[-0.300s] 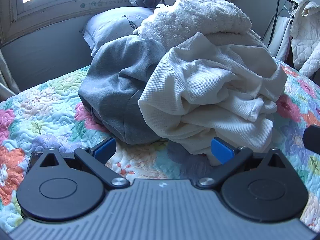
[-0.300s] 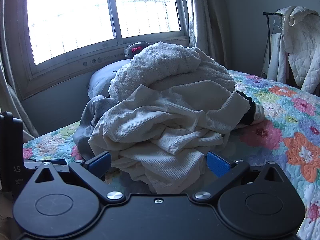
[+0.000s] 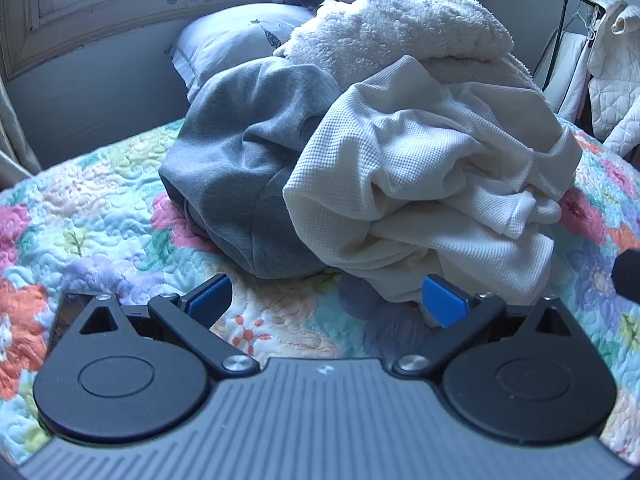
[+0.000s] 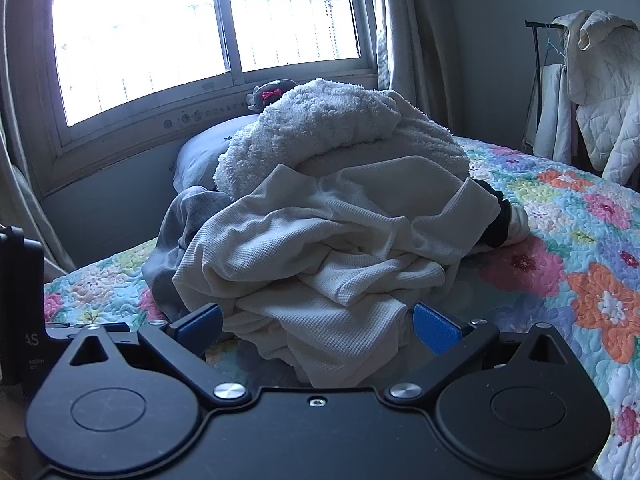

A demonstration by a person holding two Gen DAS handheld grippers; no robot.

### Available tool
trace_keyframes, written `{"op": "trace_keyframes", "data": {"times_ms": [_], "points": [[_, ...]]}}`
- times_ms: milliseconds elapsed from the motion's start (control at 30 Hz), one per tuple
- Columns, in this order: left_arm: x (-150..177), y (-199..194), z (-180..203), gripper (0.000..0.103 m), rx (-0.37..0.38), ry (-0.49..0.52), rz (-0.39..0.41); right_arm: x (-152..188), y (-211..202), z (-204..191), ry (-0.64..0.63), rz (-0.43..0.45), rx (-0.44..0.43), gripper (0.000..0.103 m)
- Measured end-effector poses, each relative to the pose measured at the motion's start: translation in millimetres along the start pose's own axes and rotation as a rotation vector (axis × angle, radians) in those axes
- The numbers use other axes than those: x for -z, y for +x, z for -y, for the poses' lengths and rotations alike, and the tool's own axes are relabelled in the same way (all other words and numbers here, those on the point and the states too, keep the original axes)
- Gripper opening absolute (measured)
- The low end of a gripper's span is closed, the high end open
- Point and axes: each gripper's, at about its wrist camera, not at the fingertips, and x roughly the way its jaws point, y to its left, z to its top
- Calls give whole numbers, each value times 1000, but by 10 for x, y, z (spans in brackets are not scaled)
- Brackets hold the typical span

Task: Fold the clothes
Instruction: 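Move both grippers toward the white waffle-knit garment on the pile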

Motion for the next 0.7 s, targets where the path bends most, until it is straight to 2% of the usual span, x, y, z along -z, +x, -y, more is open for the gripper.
{"op": "trace_keyframes", "data": {"times_ms": [233, 533, 700], "points": [[-22, 68, -92, 103, 29, -76, -64, -30, 24, -37, -17, -2, 10, 103], [9, 102, -97, 102, 18, -53, -74, 9, 40, -35, -37, -4, 9, 103], [-73, 144, -182, 101, 23, -68, -138, 7, 54, -48, -50, -7, 19, 103]]}}
